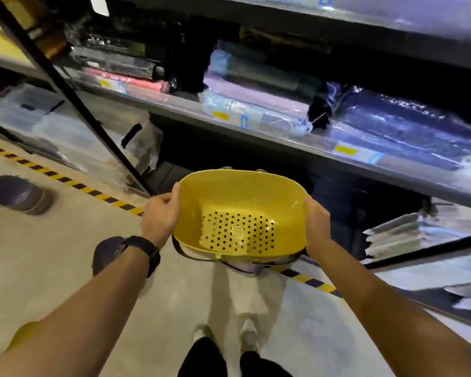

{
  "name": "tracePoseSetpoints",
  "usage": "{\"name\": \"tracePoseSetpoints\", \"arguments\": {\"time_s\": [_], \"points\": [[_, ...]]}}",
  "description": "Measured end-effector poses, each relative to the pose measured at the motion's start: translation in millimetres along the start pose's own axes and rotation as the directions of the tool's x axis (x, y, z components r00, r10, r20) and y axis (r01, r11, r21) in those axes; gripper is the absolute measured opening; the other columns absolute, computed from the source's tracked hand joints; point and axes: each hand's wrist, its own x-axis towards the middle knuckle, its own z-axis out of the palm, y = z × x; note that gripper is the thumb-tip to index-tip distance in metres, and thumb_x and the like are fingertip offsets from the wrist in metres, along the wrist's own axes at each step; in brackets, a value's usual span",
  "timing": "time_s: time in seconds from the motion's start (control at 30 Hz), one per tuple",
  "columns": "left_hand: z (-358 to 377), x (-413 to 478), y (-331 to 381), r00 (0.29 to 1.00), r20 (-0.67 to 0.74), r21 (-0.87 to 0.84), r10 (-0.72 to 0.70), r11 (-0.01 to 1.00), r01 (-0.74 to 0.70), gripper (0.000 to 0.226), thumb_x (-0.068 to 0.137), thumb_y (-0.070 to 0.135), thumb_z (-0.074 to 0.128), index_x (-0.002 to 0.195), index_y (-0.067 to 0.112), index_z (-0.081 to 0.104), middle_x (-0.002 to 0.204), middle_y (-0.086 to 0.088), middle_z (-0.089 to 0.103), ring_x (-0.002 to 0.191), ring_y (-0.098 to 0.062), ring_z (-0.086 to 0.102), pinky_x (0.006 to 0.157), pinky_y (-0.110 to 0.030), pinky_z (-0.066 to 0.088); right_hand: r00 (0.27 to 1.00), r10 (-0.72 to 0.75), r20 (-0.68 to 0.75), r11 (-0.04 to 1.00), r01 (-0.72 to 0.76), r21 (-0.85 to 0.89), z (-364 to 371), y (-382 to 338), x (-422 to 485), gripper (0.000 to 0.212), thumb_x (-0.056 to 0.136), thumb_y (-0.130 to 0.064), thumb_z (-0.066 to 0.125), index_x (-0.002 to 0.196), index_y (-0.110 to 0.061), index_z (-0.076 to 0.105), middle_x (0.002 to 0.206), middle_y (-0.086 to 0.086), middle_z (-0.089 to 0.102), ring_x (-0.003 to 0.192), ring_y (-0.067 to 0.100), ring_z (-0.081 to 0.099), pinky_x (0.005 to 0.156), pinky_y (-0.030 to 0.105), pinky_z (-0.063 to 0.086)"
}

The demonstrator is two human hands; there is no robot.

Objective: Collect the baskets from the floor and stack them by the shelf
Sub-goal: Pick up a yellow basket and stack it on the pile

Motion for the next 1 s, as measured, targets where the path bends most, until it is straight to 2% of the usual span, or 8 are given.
{"name": "tracePoseSetpoints", "arguments": {"time_s": [0.2,0.3,0.37,0.43,0.5,0.67,0.87,1.0], "points": [[26,35,7,0.986,0.146,0.056,0.078,0.995,-0.087,0.072,0.094,0.072,0.035,0.061,0.012,0.056,0.064,-0.01,0.065,0.063,-0.026,0.062,0.063,-0.037,0.049,0.991,0.027,-0.135,1.0,-0.025,0.016,-8,18,0,0.025,0.101,-0.033,0.047,0.085,-0.019,0.06,0.075,-0.005,0.059,0.07,0.012,0.054,0.065,0.029,0.046],[29,51,8,0.975,0.197,0.076,0.1,0.99,-0.117,0.07,0.096,0.07,0.036,0.063,0.013,0.061,0.065,-0.007,0.065,0.066,-0.025,0.063,0.065,-0.035,0.049,0.972,0.071,-0.224,0.996,-0.058,0.064,0,24,-11,0.028,0.099,-0.031,0.051,0.077,-0.02,0.064,0.071,-0.002,0.063,0.067,0.013,0.056,0.062,0.028,0.045],[30,62,8,0.965,0.233,0.095,0.12,0.985,-0.145,0.066,0.097,0.067,0.036,0.061,0.017,0.059,0.065,-0.005,0.064,0.068,-0.023,0.062,0.064,-0.032,0.045,0.964,0.06,-0.258,0.986,-0.017,0.165,8,33,-19,0.027,0.1,-0.023,0.051,0.077,-0.019,0.063,0.064,-0.009,0.065,0.06,0.006,0.06,0.061,0.026,0.049],[29,72,6,0.956,0.255,0.125,0.145,0.975,-0.181,0.064,0.098,0.066,0.036,0.057,0.02,0.053,0.061,-0.002,0.059,0.063,-0.021,0.058,0.06,-0.029,0.04,0.962,0.085,-0.259,0.962,-0.012,0.273,19,43,-24,0.028,0.101,-0.016,0.05,0.076,-0.021,0.062,0.062,-0.009,0.067,0.061,0.009,0.064,0.066,0.028,0.056],[29,81,0,0.946,0.276,0.127,0.171,0.969,-0.212,0.063,0.099,0.064,0.036,0.053,0.022,0.044,0.054,0.001,0.049,0.056,-0.02,0.05,0.056,-0.029,0.034,0.947,0.151,-0.284,0.97,-0.086,0.229,31,47,-24,0.027,0.097,-0.02,0.055,0.072,-0.023,0.064,0.07,-0.002,0.066,0.071,0.02,0.062,0.071,0.037,0.056],[43,105,-28,0.932,0.298,0.15,0.204,0.955,-0.257,0.059,0.101,0.06,0.037,0.054,0.024,0.041,0.055,0.004,0.045,0.055,-0.016,0.045,0.055,-0.026,0.03,0.919,0.219,-0.328,0.952,-0.128,0.278,52,72,-10,0.021,0.093,-0.03,0.057,0.076,-0.025,0.068,0.073,-0.003,0.065,0.069,0.016,0.058,0.061,0.029,0.051],[89,125,-96,0.945,0.268,0.141,0.185,0.963,-0.228,0.058,0.102,0.057,0.036,0.056,0.023,0.046,0.058,0.002,0.049,0.058,-0.015,0.048,0.055,-0.025,0.034,0.927,0.211,-0.31,0.958,-0.134,0.254,72,122,32,0.024,0.097,-0.033,0.053,0.079,-0.027,0.068,0.067,-0.008,0.066,0.065,0.01,0.059,0.05,0.023,0.049],[140,148,-157,0.962,0.25,0.153,0.114,0.976,-0.155,0.061,0.101,0.061,0.034,0.066,0.017,0.058,0.067,0.001,0.058,0.064,-0.015,0.052,0.066,-0.033,0.046,0.948,0.182,-0.261,0.958,-0.112,0.263,88,180,78,0.023,0.1,-0.032,0.05,0.083,-0.029,0.064,0.079,-0.003,0.064,0.071,0.012,0.058,0.058,0.028,0.049]]}}
